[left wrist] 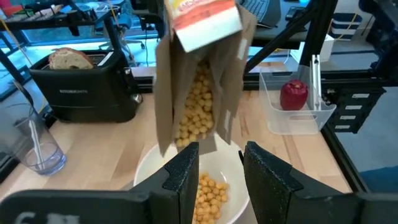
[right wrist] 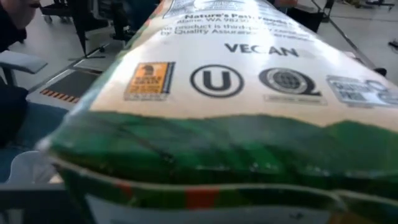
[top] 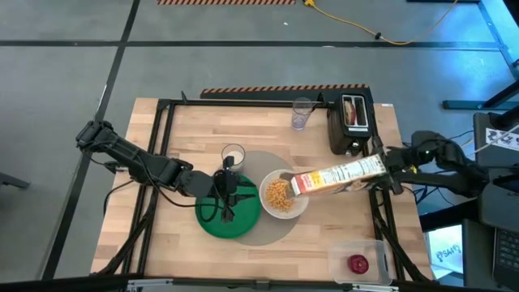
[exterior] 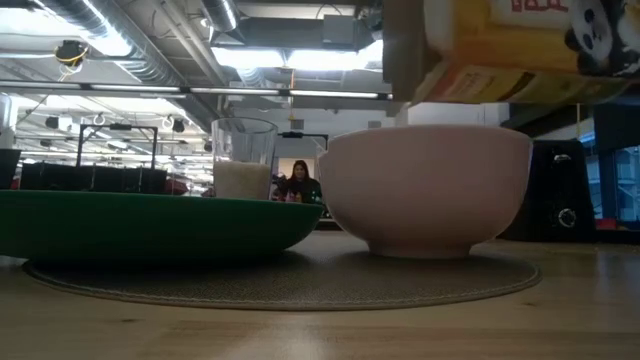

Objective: Arrange a breakfast setting
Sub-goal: Pour the cereals from cereal box into the white bowl

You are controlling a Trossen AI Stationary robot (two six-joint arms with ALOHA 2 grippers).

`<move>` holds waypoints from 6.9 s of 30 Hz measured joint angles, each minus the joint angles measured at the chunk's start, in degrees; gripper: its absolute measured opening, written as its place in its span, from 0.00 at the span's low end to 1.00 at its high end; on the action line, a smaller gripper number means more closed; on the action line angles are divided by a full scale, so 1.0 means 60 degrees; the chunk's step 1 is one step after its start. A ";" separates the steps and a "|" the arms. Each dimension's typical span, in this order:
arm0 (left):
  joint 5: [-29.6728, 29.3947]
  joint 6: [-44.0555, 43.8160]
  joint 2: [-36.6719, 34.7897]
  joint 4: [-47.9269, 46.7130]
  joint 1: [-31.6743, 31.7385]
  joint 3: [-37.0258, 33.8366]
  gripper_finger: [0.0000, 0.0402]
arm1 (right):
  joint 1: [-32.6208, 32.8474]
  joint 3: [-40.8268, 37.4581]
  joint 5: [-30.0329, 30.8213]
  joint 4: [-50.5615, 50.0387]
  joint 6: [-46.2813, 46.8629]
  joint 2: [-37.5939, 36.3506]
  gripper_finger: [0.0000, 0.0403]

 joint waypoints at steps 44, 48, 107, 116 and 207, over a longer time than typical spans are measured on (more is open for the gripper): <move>0.0865 -0.0211 -0.0015 0.1251 0.1844 0.0004 0.61 | 0.0000 -0.2664 -0.0267 0.8848 -0.0094 -0.0191 0.59; 0.0861 0.0212 -0.0015 0.1574 0.1913 0.0004 0.62 | 0.0000 -0.2664 -0.0258 0.9136 -0.0243 -0.0185 0.59; 0.1802 0.3031 0.1865 0.9755 0.2360 0.0004 0.98 | -0.0004 -0.2649 0.0152 1.6470 -0.0531 0.5909 0.59; 0.1943 0.3040 0.1861 0.9790 0.2324 0.0004 0.98 | -0.0004 -0.2649 0.0159 1.6951 -0.0510 0.6338 0.59; -0.6864 -0.1121 -0.3515 -0.3973 0.4684 0.0007 0.53 | 0.0007 -0.2646 0.0798 1.2908 -0.1552 0.6312 0.90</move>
